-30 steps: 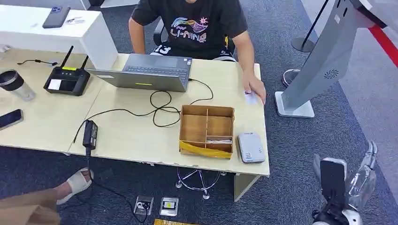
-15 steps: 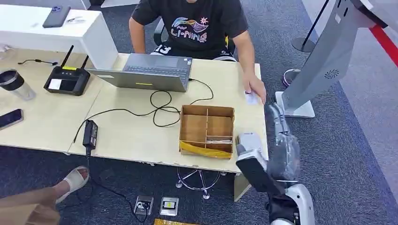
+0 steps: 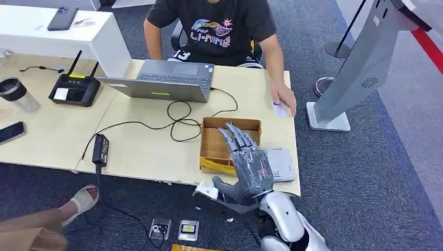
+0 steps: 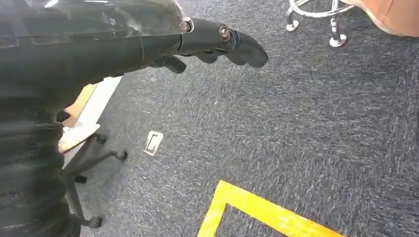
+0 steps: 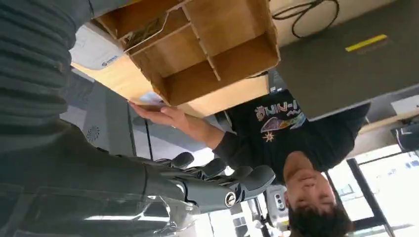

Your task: Pass the card to the sensor for recognition and then transmit it.

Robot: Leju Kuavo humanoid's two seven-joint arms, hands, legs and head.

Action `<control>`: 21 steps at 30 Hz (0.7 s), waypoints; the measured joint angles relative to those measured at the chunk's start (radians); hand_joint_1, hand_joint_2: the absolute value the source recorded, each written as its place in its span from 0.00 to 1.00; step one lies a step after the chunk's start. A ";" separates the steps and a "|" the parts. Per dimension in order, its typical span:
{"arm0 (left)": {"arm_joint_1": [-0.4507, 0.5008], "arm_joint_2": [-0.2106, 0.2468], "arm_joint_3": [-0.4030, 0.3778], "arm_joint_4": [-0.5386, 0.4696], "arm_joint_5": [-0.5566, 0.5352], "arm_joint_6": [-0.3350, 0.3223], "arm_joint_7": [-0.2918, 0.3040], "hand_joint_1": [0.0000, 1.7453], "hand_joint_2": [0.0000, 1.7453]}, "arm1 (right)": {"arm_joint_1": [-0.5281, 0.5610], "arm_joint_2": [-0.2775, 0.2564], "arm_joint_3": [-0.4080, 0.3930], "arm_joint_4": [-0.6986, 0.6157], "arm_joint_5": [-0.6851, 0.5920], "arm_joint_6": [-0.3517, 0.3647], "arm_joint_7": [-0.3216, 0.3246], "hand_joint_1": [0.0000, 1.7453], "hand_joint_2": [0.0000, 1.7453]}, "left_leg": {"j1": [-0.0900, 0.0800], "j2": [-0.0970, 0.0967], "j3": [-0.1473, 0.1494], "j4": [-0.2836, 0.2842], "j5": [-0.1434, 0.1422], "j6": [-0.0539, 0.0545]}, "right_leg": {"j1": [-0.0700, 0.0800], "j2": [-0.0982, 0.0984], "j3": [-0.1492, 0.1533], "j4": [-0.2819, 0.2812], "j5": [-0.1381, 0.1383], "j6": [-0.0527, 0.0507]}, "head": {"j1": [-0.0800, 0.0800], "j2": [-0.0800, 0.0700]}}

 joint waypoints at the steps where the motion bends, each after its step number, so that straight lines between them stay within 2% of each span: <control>1: 0.000 0.000 0.000 0.002 -0.001 0.000 0.000 0.00 1.00 | -0.006 0.002 0.003 0.012 0.005 0.007 0.004 0.00 1.00 | 0.000 0.000 0.000 0.000 0.000 0.000 | 0.000 0.000 0.000 0.000 0.000 0.000 | 0.000 0.000; 3: 0.000 0.002 0.000 0.006 -0.002 0.000 0.000 0.00 1.00 | -0.018 0.006 0.013 0.042 0.009 0.020 0.014 0.00 1.00 | 0.000 0.000 0.000 0.000 0.000 0.000 | 0.000 0.000 0.000 0.000 0.000 0.000 | 0.000 0.000; 7: 0.000 0.005 0.000 0.010 -0.002 0.000 -0.002 0.00 1.00 | -0.033 0.016 0.018 0.086 -0.082 0.050 0.020 0.00 1.00 | 0.000 0.000 0.000 0.000 0.000 0.000 | 0.000 0.000 0.000 0.000 0.000 0.000 | 0.000 0.000; 15: 0.000 0.011 0.000 0.021 -0.002 0.000 -0.002 0.00 1.00 | -0.050 0.029 0.019 0.135 -0.091 0.052 0.022 0.00 1.00 | 0.000 0.000 0.000 0.000 0.000 0.000 | 0.000 0.000 0.000 0.000 0.000 0.000 | 0.000 0.000; 21: 0.000 0.016 -0.001 0.033 -0.008 0.000 -0.005 0.00 1.00 | -0.063 0.030 0.019 0.157 -0.092 0.041 0.051 0.00 1.00 | 0.000 0.000 0.000 0.000 0.000 0.000 | 0.000 0.000 0.000 0.000 0.000 0.000 | 0.000 0.000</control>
